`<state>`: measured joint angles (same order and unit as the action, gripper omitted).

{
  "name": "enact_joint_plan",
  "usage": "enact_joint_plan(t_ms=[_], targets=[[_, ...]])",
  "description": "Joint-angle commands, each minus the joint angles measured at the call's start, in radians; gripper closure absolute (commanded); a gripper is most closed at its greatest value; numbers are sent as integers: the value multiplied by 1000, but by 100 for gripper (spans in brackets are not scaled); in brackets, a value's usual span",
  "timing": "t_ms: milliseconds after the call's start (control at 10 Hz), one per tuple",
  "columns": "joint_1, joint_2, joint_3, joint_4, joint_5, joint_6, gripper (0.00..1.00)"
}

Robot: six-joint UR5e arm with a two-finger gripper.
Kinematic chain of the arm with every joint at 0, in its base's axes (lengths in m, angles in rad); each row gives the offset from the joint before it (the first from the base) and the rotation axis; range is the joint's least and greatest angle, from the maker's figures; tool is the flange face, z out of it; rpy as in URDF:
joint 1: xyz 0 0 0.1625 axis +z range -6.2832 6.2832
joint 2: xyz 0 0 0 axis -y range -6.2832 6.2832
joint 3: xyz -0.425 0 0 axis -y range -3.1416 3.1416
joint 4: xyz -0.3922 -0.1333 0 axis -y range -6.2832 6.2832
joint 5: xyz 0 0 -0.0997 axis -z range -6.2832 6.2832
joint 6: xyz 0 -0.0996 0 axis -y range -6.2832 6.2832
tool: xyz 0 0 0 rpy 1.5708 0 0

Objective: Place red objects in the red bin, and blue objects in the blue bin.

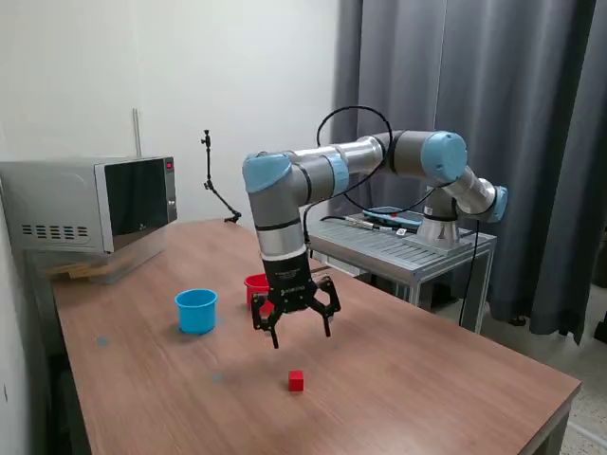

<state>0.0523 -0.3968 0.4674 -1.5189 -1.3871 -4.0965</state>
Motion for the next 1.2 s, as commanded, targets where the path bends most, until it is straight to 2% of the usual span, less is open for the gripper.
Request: enact_joint_plan(t_ms=[0,200,400,600,700,800,900,1100], targets=[[15,3,22,3,-6,-13,0],[35,3,51,-47,-10,-4,0],[32,6,71,-84,2,-1,0],[29,9,114,-188,-12,1,0],[29,9,125,-196,-10,4,0],[29,9,147,-254,-16,48,0],[27,9,151,-260,-33,51,0],[23,9,158,-260,-35,53,0]])
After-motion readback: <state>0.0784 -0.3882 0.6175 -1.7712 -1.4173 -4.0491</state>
